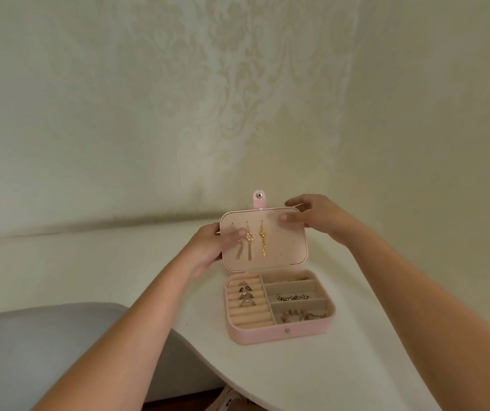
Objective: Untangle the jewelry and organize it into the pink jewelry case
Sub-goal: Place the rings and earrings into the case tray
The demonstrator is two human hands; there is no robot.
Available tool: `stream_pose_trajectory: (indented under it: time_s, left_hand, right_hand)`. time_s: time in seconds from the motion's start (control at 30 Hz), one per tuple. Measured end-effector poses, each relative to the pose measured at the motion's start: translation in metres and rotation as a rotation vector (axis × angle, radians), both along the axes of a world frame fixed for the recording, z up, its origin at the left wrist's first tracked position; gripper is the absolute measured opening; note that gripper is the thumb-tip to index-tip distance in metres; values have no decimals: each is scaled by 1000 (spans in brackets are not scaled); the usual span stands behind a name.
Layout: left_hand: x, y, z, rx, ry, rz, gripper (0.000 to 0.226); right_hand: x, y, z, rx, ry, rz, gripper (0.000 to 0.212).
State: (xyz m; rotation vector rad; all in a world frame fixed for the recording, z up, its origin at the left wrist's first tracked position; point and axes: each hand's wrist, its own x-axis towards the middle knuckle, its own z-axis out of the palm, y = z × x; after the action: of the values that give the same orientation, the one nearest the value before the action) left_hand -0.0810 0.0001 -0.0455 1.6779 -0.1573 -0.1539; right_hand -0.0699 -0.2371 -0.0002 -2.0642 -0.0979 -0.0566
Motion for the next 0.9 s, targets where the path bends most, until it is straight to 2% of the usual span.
stream_pose_trajectory:
  time_s: [0.1,0.2,0.37,0.43,0.57,0.7,0.8,0.9]
  left_hand:
    - [-9,-2,2,101,-111,-80,45]
    - [-16,-6,3,100,-213,-105,52]
    - [-31,-11,2,98,-342,-53,44]
    - [-37,-10,-2,98,-358,-3,45]
    - [-48,-10,-15,236,-352,149,70]
    - [-65,-18,-25,313,-426,226,56]
    - [-79,-16,-30,315,-450,191,48]
    - [-90,-8,-33,371,-420,59,62]
  right_hand:
    - [-5,6,10,-112,-77,16,42]
    - [-11,11,19,-149,-98,61,41]
    - [-24,23,28,-212,-180,91,48]
    - [-33,27,28,-242,-244,111,45]
    - [-51,34,19,-288,-367,111,28]
    - [-80,35,12,-304,-454,105,25]
    - [-106,28,-4,-347,-506,164,23]
    - [-124,20,-29,-449,-524,214,27]
